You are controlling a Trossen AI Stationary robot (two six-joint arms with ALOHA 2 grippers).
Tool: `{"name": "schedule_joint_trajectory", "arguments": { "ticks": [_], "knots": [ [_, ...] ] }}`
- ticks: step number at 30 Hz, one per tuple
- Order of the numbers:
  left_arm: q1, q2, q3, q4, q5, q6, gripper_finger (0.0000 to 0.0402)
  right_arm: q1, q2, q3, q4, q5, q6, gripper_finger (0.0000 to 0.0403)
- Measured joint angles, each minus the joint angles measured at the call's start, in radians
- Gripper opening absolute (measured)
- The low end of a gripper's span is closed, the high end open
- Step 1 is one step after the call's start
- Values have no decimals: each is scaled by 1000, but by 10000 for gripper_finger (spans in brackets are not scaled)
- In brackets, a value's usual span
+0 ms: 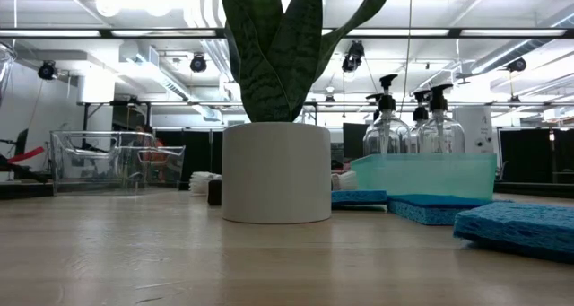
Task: Pick & Place Kitchen Sink Supplies
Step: Put the blue sponge into the bottom transparent bin
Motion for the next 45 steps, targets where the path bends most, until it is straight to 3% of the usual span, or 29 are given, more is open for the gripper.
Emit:
{"name": "schedule_joint_trajectory", "arguments": {
  "ticks": [10, 17, 27, 32, 37, 41, 45],
  "knots": [
    [-2, -54, 2, 61, 14, -2, 195, 15, 0, -107, 2, 0, 150, 66],
    [-13, -109, 2, 87, 59, -44, 200, 33, 0, -191, 18, 0, 265, 72],
    [-1, -161, 2, 96, -130, 76, 198, 33, 0, -349, 187, -1, 321, 89],
    [3, -162, 2, 107, -292, 189, 198, 33, 0, -410, 253, -12, 378, 91],
    [3, -162, 2, 202, -490, 382, 198, 33, 0, -451, 347, -126, 446, 91],
    [3, -162, 2, 345, -692, 605, 198, 27, 0, -472, 369, -177, 640, 96],
    [3, -150, 2, 493, -874, 956, 198, 20, 0, -486, 369, -230, 808, 98]
  ]
}}
